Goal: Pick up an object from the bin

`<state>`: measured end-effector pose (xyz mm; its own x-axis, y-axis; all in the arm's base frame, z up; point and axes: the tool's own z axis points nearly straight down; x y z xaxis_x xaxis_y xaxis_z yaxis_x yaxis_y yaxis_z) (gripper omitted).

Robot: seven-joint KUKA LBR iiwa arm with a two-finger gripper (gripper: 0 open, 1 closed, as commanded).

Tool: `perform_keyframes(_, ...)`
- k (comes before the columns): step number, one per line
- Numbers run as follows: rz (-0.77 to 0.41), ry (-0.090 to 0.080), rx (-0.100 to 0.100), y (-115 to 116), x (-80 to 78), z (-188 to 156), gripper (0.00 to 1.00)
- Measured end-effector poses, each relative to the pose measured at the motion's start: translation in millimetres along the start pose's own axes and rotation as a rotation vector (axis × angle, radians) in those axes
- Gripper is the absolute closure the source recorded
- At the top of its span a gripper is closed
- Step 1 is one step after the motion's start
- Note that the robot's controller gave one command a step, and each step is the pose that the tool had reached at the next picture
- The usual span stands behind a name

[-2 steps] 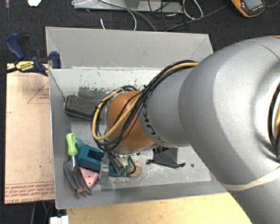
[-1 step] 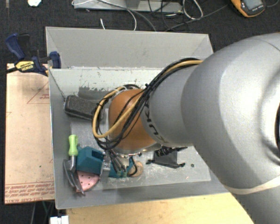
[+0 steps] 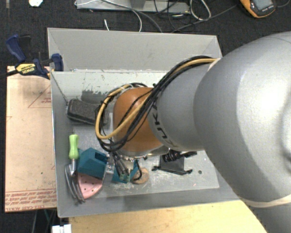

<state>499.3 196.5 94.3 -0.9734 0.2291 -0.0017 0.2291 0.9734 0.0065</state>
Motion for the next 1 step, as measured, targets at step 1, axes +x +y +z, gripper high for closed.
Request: perform_keyframes(1, 0.005, 0.000, 0.000, 0.2, -0.1, -0.9, 1.00)
